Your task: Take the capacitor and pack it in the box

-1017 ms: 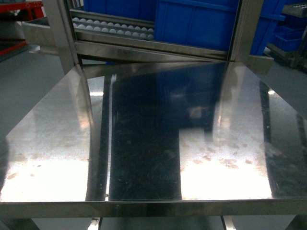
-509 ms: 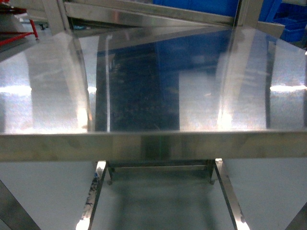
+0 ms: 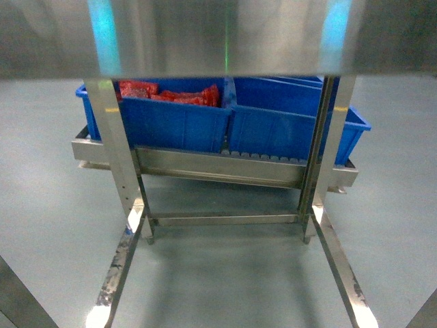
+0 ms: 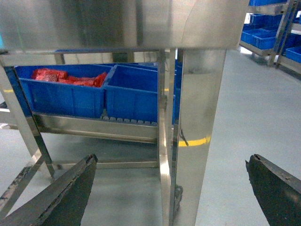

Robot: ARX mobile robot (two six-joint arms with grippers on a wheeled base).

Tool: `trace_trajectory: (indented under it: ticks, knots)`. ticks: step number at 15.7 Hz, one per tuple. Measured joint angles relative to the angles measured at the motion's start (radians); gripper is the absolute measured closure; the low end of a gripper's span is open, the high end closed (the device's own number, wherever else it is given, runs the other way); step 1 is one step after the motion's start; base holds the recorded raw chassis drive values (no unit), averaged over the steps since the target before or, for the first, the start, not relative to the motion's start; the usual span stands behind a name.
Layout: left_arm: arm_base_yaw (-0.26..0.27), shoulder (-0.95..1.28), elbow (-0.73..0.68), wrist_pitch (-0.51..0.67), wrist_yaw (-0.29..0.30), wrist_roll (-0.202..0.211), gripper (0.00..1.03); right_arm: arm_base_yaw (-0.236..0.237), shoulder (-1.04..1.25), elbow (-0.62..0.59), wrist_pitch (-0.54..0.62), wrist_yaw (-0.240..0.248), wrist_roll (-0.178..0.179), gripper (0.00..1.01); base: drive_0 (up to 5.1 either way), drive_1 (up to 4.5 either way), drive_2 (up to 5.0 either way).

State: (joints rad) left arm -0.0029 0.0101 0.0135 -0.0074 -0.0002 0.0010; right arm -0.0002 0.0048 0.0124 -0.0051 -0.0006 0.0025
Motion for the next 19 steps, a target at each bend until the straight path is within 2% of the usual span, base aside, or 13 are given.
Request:
trace_trajectory:
  ticks: [16,19]
  knots:
    - [0.0,0.0,0.0,0.0,0.0,0.0,0.59,0.0,0.0,0.0,0.001,0.0,0.0,0.03,0.0,0.0,0.0]
    - [0.0,0.0,0.0,-0.001,0.001,0.0,0.59,0.0,0.0,0.0,0.003,0.002,0.0,0.03,-4.8,2.62,2.6]
